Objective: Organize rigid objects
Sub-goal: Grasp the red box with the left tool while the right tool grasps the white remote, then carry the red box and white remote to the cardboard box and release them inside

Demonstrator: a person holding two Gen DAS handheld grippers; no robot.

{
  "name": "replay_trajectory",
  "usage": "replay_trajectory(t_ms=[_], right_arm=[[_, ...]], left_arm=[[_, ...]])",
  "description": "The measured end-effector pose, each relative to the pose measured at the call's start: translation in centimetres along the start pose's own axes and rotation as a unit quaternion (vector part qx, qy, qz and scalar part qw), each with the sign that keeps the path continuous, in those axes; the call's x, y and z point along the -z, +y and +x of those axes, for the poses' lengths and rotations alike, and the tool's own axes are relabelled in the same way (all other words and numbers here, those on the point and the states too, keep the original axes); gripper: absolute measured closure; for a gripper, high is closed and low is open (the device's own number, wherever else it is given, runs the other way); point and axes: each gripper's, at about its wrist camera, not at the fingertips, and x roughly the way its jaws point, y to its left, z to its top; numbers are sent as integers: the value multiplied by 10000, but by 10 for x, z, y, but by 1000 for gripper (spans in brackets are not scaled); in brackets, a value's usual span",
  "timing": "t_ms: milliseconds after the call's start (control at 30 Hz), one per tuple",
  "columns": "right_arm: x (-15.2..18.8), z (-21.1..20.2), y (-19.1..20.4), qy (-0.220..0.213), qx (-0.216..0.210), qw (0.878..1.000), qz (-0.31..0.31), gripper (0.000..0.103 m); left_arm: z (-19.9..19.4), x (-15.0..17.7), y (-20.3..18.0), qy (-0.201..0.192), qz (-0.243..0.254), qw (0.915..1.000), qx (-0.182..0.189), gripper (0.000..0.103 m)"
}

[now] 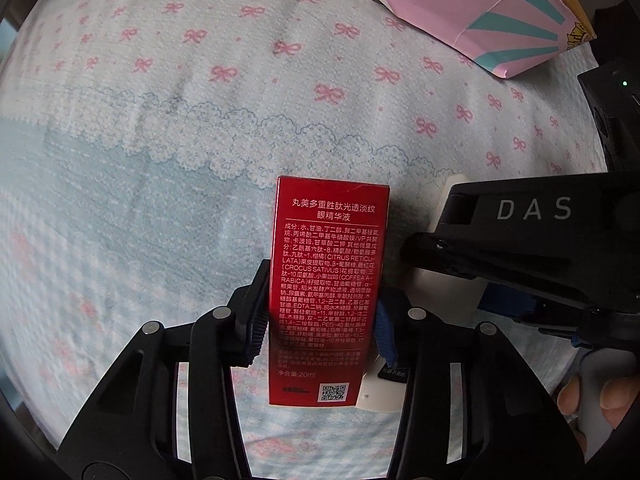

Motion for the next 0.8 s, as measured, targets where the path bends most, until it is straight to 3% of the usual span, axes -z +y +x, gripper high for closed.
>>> replay_trajectory(t_ms=[333,800], right_arm=[[2,-30,15,-240,-292,9952,-904,48],[17,-108,13,-460,-815,9729,-2114,49]], left_arm=[[-32,21,22,-328,-740,9967,65,65],[-119,74,17,-1123,-1784,9774,124,65]])
